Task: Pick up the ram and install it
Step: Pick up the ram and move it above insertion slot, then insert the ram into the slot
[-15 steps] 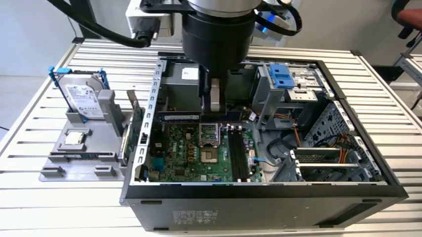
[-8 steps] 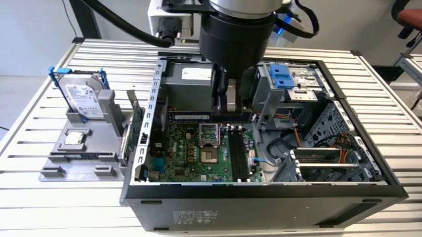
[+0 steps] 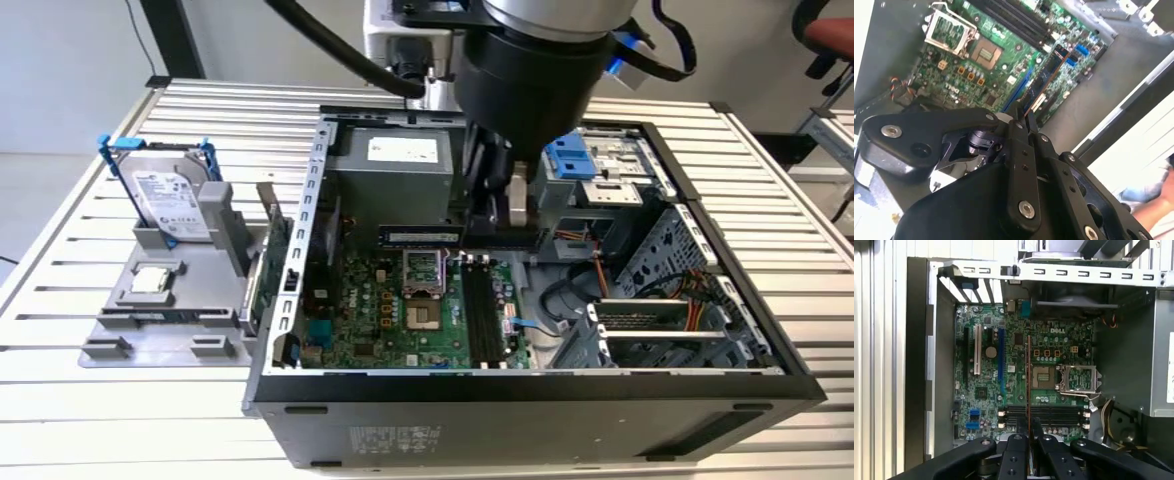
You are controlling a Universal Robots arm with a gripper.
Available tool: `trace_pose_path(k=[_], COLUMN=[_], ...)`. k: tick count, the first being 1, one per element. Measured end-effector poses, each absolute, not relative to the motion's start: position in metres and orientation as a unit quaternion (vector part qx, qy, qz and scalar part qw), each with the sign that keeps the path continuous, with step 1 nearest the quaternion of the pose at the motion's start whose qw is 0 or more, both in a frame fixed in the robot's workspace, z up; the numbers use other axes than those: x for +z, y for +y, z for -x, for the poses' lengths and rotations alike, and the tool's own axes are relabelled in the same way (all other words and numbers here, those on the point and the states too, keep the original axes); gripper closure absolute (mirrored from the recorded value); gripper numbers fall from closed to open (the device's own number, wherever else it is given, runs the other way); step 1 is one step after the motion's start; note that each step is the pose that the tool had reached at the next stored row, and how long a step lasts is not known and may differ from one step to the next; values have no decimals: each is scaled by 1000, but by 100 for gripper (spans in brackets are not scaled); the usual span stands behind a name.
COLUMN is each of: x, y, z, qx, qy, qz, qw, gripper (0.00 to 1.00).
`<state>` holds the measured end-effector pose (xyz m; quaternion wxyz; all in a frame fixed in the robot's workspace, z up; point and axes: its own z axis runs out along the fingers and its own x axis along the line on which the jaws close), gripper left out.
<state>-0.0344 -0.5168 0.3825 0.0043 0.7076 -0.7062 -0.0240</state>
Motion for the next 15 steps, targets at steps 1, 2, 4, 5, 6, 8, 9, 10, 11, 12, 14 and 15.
trace_pose_path(k=[1, 2, 4, 5, 6, 8, 9, 10, 11, 12, 14, 15], x=[382, 382, 382, 382, 382, 382, 382, 382, 382, 382, 382, 382], y=[-517, -517, -517, -517, -517, -517, -517, -517, -517, -517, -517, -516], z=[30, 25, 16, 12, 7, -2, -7, -11, -15, -19, -24, -25], qx=[-24, -24, -24, -24, -24, -24, -24, -24, -25, -25, -25, -25], qy=[-706, -706, -706, -706, -706, -706, -706, -706, -706, -706, -706, -706], qz=[-708, -708, -708, -708, -708, -708, -708, -708, -708, -708, -708, -708], qw=[5, 5, 5, 5, 5, 5, 5, 5, 5, 5, 5, 5], gripper=[100, 100, 100, 100, 100, 100, 100, 100, 100, 100, 100, 100])
